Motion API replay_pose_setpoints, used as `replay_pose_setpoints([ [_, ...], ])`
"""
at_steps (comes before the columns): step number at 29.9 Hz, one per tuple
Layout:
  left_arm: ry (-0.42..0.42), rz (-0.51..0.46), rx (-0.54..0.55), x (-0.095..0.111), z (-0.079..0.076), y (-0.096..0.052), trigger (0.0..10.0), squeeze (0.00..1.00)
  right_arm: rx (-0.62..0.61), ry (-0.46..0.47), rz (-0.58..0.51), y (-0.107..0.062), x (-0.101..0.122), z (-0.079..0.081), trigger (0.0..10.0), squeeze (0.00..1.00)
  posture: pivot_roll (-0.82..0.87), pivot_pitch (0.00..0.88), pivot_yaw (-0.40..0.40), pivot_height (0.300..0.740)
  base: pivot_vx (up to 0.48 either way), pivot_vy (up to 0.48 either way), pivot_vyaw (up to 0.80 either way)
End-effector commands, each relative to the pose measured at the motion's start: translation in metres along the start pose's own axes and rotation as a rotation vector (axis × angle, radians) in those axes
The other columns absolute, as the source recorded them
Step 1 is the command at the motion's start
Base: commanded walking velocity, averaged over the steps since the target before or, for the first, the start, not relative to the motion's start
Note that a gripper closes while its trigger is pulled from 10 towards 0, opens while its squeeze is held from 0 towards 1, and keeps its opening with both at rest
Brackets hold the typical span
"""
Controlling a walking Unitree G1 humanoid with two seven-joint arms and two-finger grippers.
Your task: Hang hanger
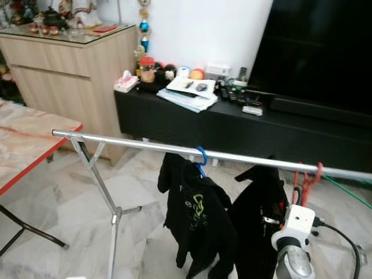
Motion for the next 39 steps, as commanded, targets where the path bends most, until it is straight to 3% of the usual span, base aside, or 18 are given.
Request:
replay_pose_setpoints([
  [1,-0.003,0.061,-0.007,-0.023,-0.003,-0.007,10.0,0.00,0.027,0.002,-0.044,0.004,0.012,0.009,10.0,0.00,0.12,0.000,-0.030,0.740,-0.262,0.000,0.00],
  [17,-0.003,0.061,-0.012,-0.031,-0.004,-0.012,10.0,0.00,0.030,0.019,-0.048,0.001,0.011,0.013,10.0,0.00,0.12,0.028,-0.034,0.740,-0.265,0.000,0.00],
  [31,-0.009,0.055,-0.007,-0.030,-0.005,-0.012,10.0,0.00,0.066,0.023,-0.048,0.004,0.014,0.027,10.0,0.00,0.12,0.050,-0.039,0.740,-0.266,0.000,0.00],
  [39,-0.008,0.052,-0.013,-0.030,-0.007,-0.012,10.0,0.00,0.056,0.022,-0.034,0.002,0.010,0.025,10.0,0.00,0.11,0.045,-0.035,0.740,-0.267,0.000,0.00],
])
Point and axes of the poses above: a point about 5 cm out from each wrist's last joint towards the gripper, its own y axis pointing out of the wrist towards the gripper, its own x axis along the axis of the wrist's last joint, z = x × y, the point moved 5 cm from there along y, pointing out of the wrist towards the gripper, and after that the axes turned 5 degrees about y, right-handed, at the moved point
